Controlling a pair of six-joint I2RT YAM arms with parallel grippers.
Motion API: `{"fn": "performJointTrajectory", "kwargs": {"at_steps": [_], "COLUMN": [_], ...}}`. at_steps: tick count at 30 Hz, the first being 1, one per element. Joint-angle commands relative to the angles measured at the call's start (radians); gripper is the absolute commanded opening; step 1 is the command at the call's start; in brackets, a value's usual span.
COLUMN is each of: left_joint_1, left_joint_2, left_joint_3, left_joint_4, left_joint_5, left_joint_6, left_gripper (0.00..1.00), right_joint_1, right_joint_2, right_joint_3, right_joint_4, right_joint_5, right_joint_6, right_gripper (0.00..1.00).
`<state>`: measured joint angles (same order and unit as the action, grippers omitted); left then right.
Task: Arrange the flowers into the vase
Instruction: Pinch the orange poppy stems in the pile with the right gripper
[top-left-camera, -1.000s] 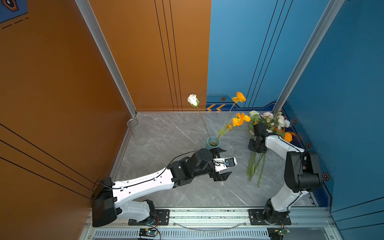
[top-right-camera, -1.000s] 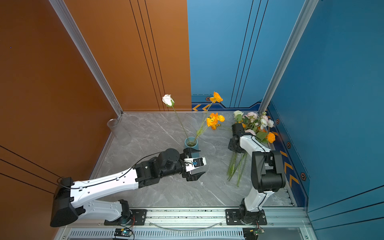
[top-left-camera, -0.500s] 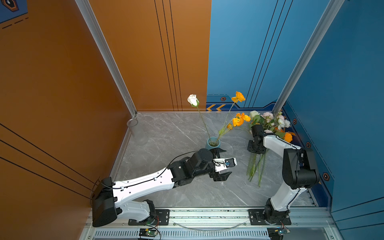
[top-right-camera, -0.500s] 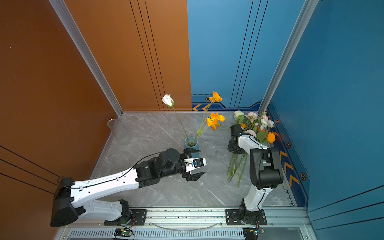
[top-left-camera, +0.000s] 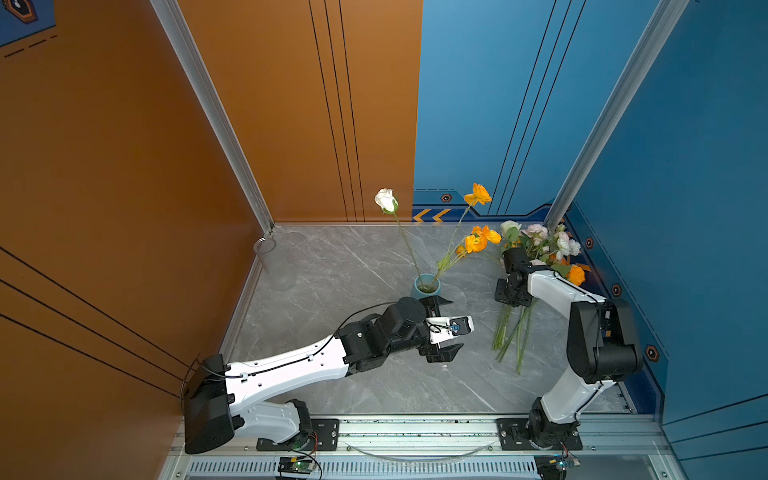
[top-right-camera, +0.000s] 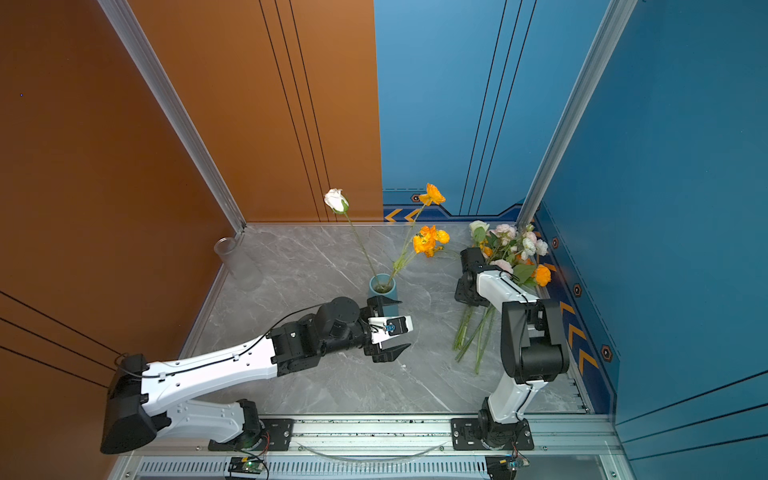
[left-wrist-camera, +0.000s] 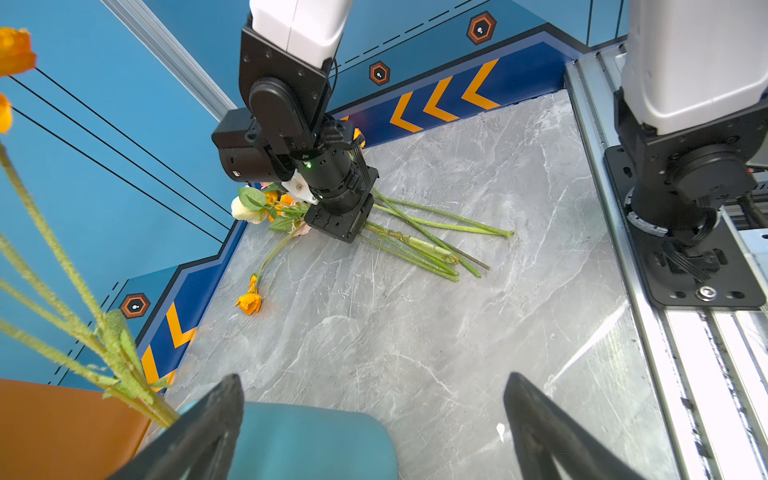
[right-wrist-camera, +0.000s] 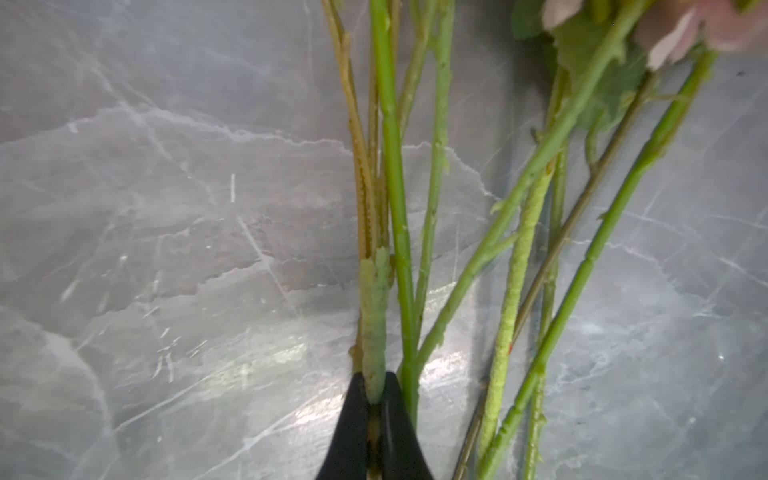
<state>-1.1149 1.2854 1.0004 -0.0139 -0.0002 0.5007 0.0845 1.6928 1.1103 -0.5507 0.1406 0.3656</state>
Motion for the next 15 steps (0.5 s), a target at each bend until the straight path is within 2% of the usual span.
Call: {"fn": "performJointTrajectory", "kwargs": {"at_steps": [1,4,9,15], "left_joint_1": [-0.017,-0.024,-0.035,-0.042], "left_joint_2": [-0.006,-0.009,-0.018,-0.026], "left_joint_3": [-0.010,-0.010,-0.010,-0.010], "left_joint_4": [0.001,-0.004,-0.007,-0.010], "left_joint_5": [-0.007,-0.011,-0.018,-0.028], "left_joint_6": [0.012,0.019,0.029,0.038], "left_gripper": [0.98,0.98,0.98,0.98], "right_joint_1": [0.028,0.036,0.032,0.004], "right_joint_2": [-0.096,-0.151,-0.239,-0.379], "right_joint_3": [0.032,0.046,0.039,-0.007], "right_joint_4": [-0.063,-0.100,-0.115,-0.055], "right_joint_5": [0.035,0.012,-0.090,-0.188], "right_joint_6": [-0.014,-0.013,-0.013,-0.011], "right_gripper": [0.00,0.00,0.00,0.00]}}
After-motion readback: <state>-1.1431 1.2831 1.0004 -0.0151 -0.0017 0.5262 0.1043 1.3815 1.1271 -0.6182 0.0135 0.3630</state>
